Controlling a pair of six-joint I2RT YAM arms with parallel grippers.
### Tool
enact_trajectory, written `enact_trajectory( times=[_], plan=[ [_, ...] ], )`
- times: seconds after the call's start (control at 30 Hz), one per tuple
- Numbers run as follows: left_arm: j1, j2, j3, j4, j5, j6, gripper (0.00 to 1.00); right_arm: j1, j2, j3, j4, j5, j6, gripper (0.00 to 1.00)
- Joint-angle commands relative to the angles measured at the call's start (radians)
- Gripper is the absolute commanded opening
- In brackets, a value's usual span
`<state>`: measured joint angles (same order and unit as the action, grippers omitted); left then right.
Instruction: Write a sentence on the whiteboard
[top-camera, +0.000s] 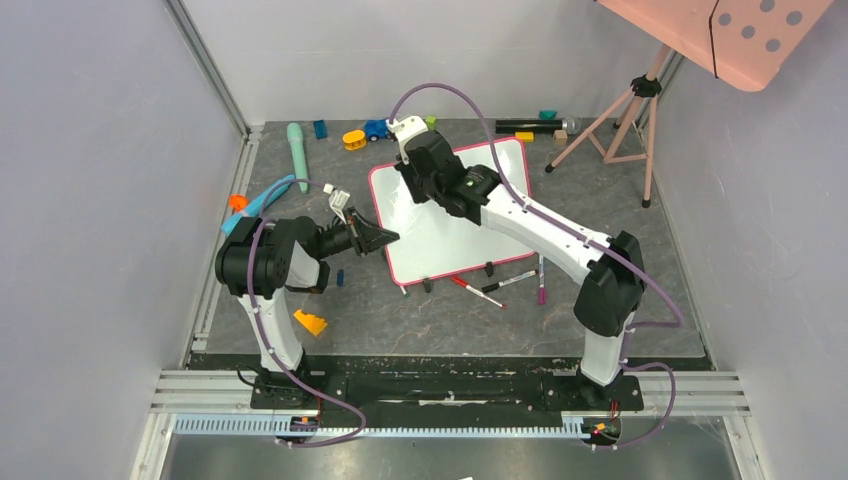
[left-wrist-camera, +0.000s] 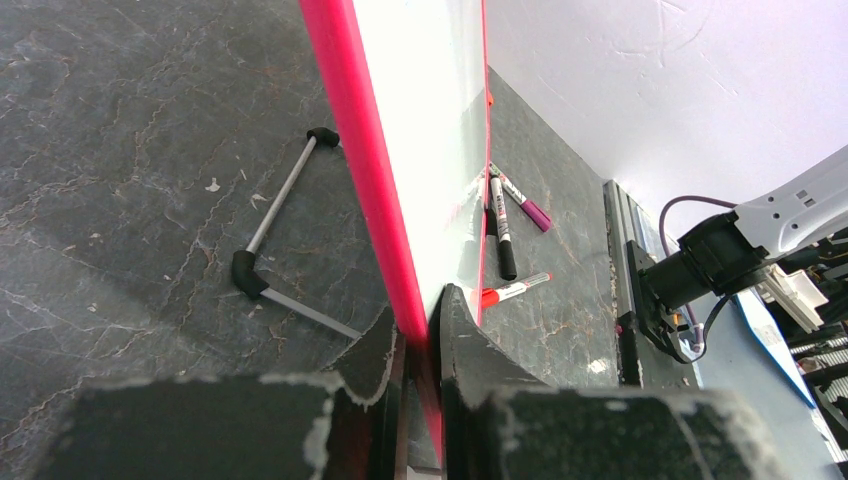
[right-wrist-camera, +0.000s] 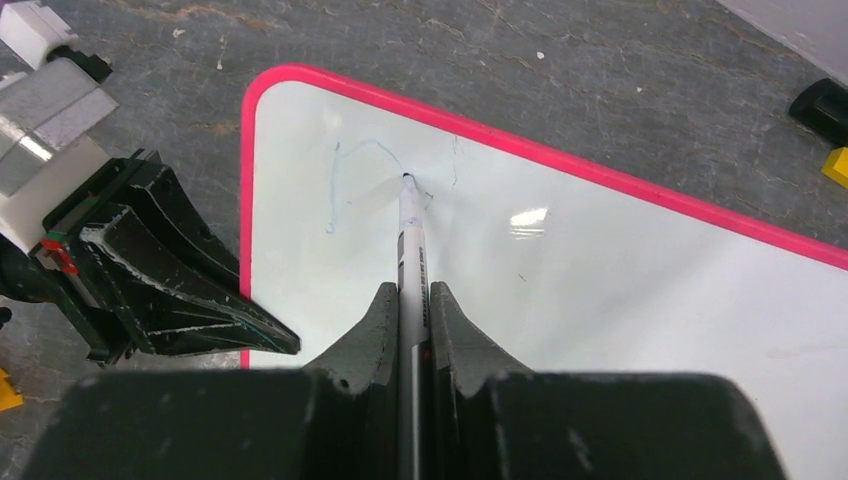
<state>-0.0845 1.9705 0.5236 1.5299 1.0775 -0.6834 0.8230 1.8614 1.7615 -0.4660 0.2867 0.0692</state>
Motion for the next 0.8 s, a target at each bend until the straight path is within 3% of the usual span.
enact_trajectory(
  times=[0.0,0.77],
  plan=[
    [0.005,0.065,-0.028,0.027,-0.051,0.277,0.04,-0.015,-0.005,-0.029,-0.061,0.061,-0.015,0.0],
    [0.005,0.065,-0.03,0.027,-0.056,0.277,0.04,-0.014,0.04,-0.019,-0.07,-0.143,-0.011,0.0]
  ],
)
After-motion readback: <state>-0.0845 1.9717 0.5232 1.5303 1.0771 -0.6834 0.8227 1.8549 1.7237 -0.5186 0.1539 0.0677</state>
